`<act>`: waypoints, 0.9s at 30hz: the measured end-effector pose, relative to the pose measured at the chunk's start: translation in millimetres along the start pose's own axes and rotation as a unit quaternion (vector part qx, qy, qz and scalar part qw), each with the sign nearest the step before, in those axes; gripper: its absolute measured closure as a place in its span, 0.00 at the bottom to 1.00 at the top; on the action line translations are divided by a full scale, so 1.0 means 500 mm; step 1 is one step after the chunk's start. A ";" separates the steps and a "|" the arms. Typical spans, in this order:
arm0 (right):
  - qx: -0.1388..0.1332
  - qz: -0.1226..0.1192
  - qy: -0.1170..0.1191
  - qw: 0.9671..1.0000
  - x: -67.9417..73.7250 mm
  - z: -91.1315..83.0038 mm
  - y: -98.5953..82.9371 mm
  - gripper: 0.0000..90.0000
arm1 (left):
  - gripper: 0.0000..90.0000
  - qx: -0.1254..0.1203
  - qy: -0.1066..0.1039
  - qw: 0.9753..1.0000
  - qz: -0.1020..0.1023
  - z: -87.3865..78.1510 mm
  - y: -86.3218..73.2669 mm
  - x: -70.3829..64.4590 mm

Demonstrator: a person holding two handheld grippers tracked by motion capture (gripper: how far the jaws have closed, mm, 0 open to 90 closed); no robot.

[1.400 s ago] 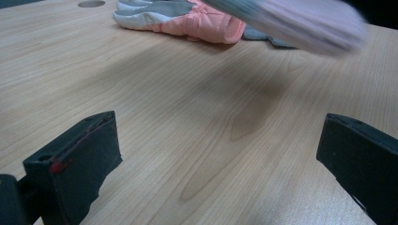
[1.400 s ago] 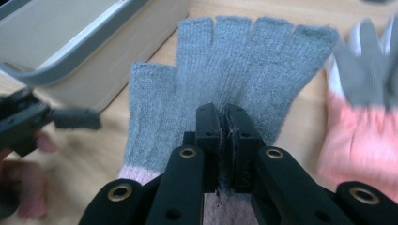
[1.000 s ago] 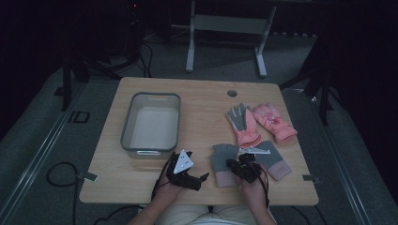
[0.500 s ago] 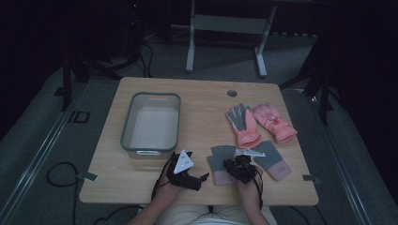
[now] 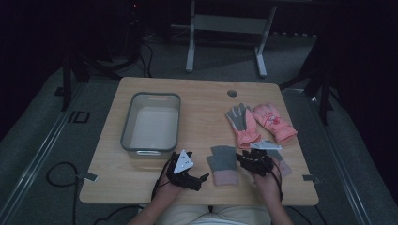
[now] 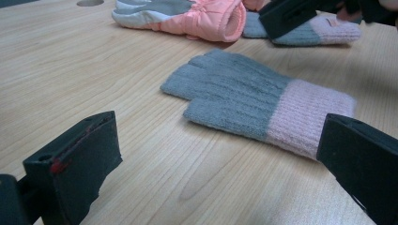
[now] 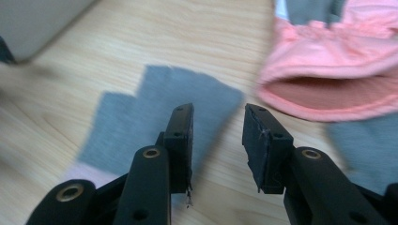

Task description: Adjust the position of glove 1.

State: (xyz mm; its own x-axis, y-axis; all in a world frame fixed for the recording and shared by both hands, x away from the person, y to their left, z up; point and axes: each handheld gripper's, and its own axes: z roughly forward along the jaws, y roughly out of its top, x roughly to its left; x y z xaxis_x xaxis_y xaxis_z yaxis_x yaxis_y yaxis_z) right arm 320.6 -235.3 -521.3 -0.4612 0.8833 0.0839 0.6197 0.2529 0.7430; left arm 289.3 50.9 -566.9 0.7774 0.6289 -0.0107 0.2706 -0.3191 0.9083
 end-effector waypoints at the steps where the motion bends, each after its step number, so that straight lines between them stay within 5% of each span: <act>1: 0.007 -0.005 0.003 1.000 -0.015 -0.003 0.002 0.71 | 0.00 0.000 0.000 1.000 0.000 0.000 0.000 0.000; 9: 0.010 -0.063 -0.018 0.998 -0.142 -0.042 -0.003 0.69 | 0.00 0.003 -0.001 1.000 0.002 0.000 0.000 -0.001; 14: 0.034 -0.063 -0.007 0.997 -0.180 -0.046 -0.006 0.69 | 0.00 0.003 -0.001 1.000 0.000 0.000 0.000 0.000; 15: 0.061 -0.078 -0.008 0.995 -0.203 -0.045 -0.010 0.67 | 0.00 0.002 0.000 1.000 -0.001 0.000 0.000 0.000; 19: 0.085 -0.100 -0.002 0.991 -0.224 -0.039 -0.019 0.63 | 0.00 0.003 0.001 1.000 -0.001 0.001 0.000 -0.001; 27: 0.100 -0.100 0.020 0.990 -0.240 -0.015 -0.030 0.62 | 0.00 0.003 0.005 1.000 0.004 0.001 0.000 -0.004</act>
State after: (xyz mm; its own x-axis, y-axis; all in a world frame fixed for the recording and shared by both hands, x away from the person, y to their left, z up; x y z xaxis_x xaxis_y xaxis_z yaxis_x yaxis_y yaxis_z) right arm 361.7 -347.9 -537.8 -0.6094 0.7926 -0.0228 0.6247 0.4976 0.6017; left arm 288.1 49.5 -566.8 0.7738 0.6334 0.0017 0.2674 -0.3290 0.9057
